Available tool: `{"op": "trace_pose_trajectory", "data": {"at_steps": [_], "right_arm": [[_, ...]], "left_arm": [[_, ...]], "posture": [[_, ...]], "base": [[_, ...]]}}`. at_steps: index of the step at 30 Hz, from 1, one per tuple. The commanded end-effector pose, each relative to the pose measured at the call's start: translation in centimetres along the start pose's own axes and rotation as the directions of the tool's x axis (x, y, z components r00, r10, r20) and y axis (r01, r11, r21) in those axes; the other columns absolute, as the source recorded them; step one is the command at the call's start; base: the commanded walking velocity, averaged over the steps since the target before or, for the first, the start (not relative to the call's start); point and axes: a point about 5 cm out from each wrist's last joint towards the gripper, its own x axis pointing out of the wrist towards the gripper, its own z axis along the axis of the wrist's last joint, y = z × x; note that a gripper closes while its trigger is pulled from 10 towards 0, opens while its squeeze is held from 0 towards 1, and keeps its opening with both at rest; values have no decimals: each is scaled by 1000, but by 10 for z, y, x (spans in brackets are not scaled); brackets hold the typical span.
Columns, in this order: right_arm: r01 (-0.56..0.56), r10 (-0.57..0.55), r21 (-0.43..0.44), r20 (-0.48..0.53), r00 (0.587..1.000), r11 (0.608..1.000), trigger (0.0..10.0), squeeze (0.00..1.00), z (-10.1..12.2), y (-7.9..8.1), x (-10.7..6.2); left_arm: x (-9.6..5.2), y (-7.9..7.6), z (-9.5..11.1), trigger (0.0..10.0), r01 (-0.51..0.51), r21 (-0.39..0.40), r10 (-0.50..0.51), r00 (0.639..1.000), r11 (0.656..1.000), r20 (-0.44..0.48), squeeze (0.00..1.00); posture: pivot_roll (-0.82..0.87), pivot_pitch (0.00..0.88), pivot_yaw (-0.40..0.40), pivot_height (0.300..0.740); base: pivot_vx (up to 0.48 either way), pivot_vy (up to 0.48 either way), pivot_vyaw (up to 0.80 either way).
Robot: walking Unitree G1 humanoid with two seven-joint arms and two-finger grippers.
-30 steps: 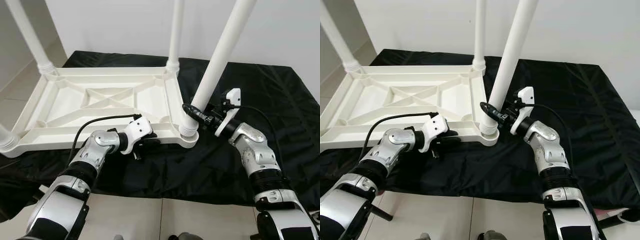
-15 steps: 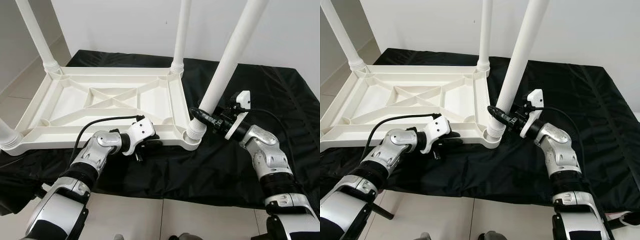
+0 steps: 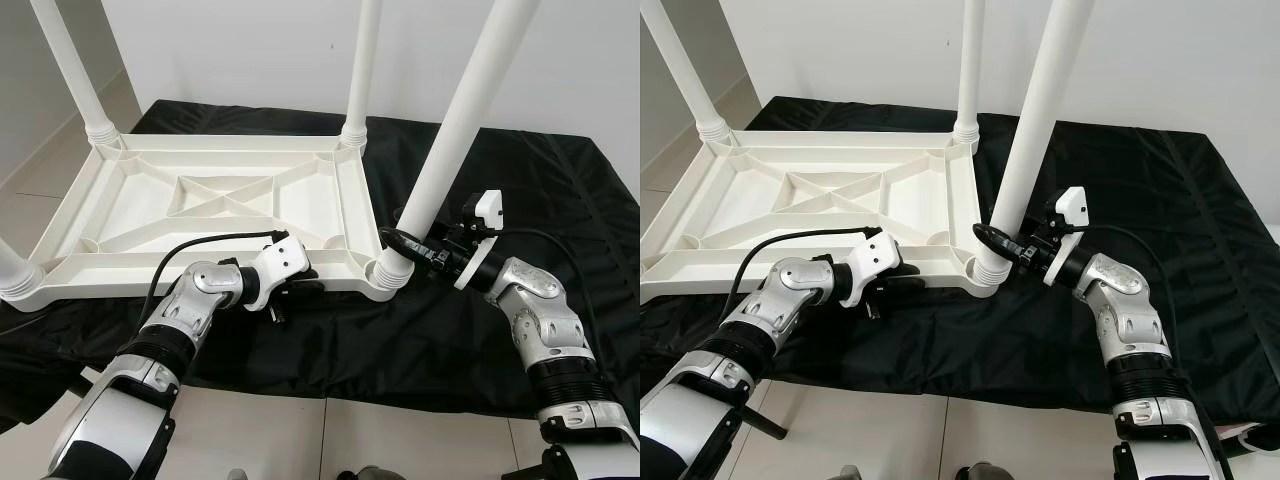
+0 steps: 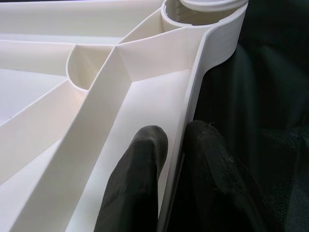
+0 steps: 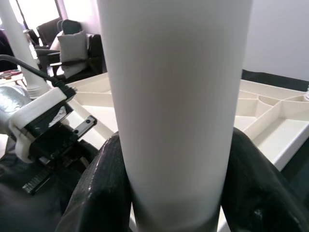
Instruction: Building children table
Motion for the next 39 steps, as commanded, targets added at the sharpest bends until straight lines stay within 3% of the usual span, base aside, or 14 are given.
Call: {"op": "trace_pose_trajectory", "data": {"at_steps": [1,14,27,39], "right_arm": [[-30,33,64,-59,998,997,10000,0,-17,8,0],[3,0,95,-38,999,995,10000,0,-23,9,13],[50,-45,53,-94,995,997,10000,0,-26,-3,0],[13,-8,39,-145,989,999,10000,0,-28,-4,-8]], "left_arm": [[4,-12,2,10000,145,15,-145,989,989,-1,0],[4,-12,5,10000,149,15,-150,989,989,8,0],[3,-13,6,10000,152,15,-152,988,988,12,0],[3,-13,7,10000,159,18,-159,987,987,11,0]], "posture": [[-92,5,-11,740],[-88,14,-11,740],[-90,20,-10,740],[-92,22,-5,740]], "base": [[0,0,0],[0,0,0],[0,0,0],[0,0,0]]}}
